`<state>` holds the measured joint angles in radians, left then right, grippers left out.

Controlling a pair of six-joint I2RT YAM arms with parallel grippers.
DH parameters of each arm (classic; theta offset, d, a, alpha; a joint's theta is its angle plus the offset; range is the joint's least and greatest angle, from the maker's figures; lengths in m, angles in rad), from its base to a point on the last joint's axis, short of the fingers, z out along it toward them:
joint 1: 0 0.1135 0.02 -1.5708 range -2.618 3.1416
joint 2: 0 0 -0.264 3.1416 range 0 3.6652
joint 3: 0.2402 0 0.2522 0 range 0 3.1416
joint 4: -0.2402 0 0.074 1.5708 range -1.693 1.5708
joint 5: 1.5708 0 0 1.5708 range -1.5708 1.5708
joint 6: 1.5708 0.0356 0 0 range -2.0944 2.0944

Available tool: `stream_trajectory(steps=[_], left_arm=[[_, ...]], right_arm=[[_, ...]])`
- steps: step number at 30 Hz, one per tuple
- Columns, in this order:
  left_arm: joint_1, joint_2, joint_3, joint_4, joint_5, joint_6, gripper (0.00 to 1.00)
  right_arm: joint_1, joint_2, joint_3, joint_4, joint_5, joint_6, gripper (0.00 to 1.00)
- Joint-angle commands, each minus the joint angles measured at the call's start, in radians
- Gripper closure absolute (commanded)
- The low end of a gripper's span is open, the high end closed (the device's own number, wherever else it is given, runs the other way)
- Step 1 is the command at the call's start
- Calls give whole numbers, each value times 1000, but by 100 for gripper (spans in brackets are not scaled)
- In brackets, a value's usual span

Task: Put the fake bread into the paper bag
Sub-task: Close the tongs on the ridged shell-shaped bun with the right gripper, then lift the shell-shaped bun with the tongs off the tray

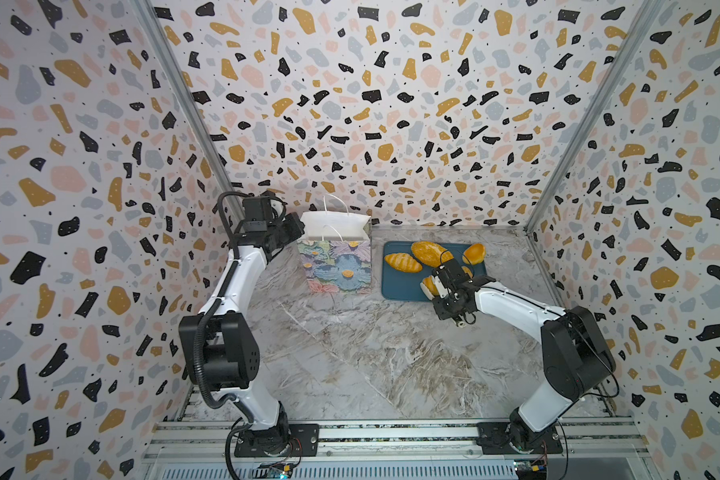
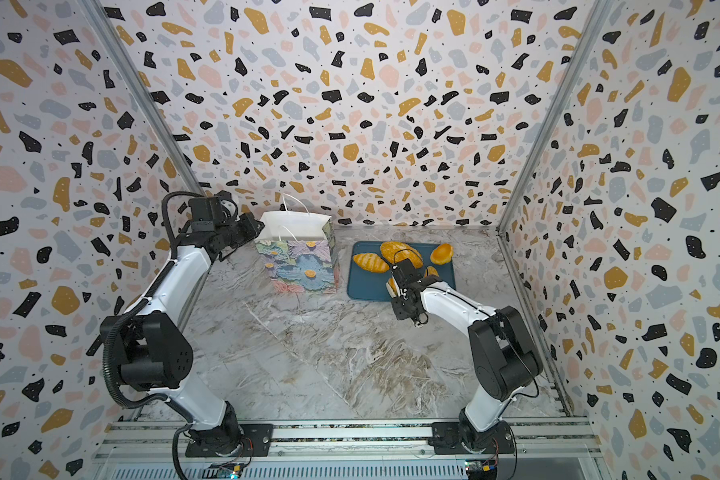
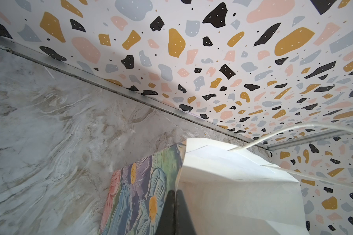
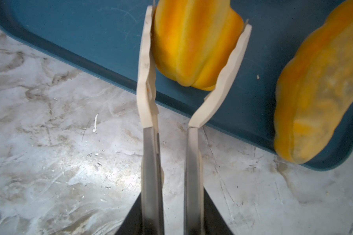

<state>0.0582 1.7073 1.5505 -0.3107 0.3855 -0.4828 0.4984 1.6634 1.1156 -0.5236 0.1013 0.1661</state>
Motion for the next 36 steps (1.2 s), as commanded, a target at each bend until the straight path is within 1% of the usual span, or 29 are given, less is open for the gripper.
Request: stream_trajectory(steps=[1, 16, 36], left_arm=[[6, -15, -13, 32, 14, 10, 100], [6, -17, -13, 32, 14, 10, 100], [6, -20, -15, 32, 14, 10, 100]], right_arm=[[-2, -44, 31, 3, 2, -1, 72], [0, -112, 11, 21, -20, 25, 78], [5, -247, 9, 96, -108, 85, 80]])
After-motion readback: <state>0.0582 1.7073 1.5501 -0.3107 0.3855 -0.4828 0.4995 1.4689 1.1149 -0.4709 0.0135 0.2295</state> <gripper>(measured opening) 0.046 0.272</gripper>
